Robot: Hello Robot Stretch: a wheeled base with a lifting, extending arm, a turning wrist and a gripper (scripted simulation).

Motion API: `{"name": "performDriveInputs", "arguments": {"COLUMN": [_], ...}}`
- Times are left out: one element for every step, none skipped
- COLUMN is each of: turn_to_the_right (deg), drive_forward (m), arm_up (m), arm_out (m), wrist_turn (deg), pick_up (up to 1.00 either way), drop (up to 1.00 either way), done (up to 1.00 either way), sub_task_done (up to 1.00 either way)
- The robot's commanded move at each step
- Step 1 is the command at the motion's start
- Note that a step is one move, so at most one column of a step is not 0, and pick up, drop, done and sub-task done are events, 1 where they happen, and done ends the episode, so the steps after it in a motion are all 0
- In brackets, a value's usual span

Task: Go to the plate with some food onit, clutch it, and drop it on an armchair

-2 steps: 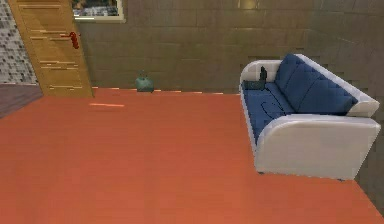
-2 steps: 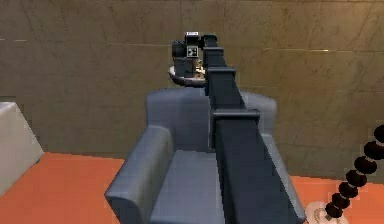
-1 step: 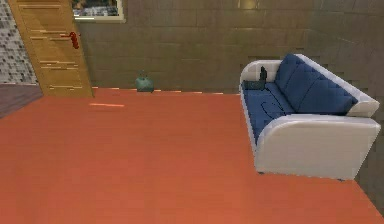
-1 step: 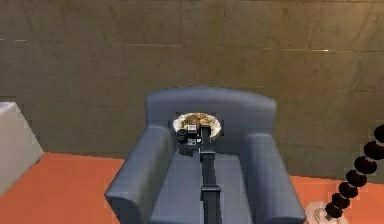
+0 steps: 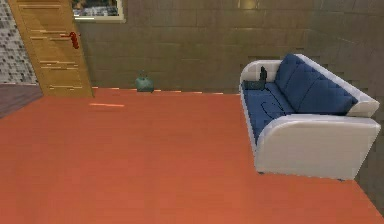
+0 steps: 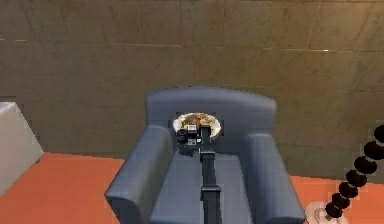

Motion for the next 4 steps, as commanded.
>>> {"name": "performDriveInputs", "arguments": {"turn_to_the_right": [0.0,0.0,0.0,0.0], "drive_forward": [0.0,0.0,0.0,0.0], "arm_up": [0.0,0.1,0.0,0.0], "arm_out": [0.0,0.0,-0.08,0.0], "wrist_turn": [0.0,0.0,0.0,0.0], "pick_up": [0.0,0.0,0.0,0.0], "drop": [1.0,0.0,0.0,0.0], "done": [0.0,0.0,0.0,1.0], "sub_task_done": [0.0,0.0,0.0,0.0]}}
